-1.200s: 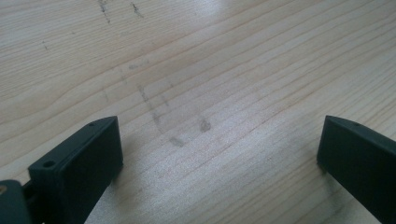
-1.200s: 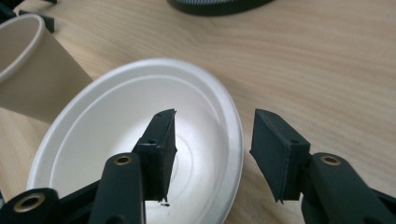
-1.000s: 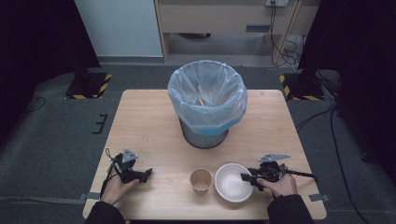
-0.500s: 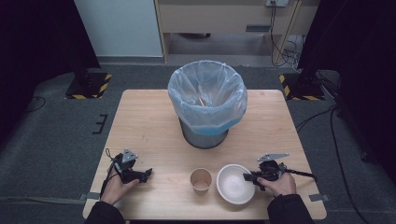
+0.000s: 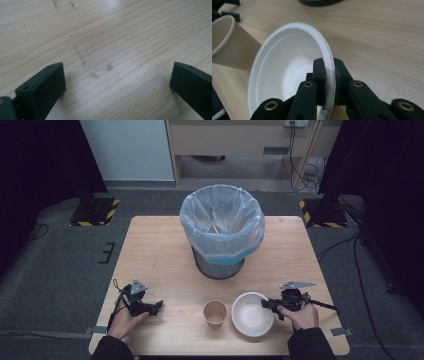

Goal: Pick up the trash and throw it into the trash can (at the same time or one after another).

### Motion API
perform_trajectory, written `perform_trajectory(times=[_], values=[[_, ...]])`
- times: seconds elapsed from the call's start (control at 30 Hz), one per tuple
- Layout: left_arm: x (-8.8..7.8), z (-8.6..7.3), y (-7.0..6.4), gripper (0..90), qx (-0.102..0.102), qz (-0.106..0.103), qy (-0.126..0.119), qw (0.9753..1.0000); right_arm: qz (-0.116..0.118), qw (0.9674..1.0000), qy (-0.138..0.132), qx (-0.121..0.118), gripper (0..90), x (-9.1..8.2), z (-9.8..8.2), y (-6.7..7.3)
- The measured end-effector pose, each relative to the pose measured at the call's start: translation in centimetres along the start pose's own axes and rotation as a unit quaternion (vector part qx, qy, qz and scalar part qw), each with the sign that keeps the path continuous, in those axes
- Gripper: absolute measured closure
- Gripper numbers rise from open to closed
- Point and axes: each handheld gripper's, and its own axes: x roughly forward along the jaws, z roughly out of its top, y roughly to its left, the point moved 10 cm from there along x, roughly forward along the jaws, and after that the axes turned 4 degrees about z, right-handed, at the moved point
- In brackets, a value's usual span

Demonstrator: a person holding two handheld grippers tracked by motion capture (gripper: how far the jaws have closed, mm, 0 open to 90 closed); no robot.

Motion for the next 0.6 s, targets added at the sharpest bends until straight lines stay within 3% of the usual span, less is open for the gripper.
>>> perform_trajectory(times=[0.4,0.6], values=[[0.0,0.0,0.0,0.0,0.000,0.000,0.000,1.0000,-0.012,0.9980,-0.062,0.003,83.5,-1.5,1.9,-0.1],[0.0,0.0,0.0,0.0,0.000,0.000,0.000,1.0000,-0.016,0.9930,-0.116,0.009,83.5,-2.9,3.3,-0.3]])
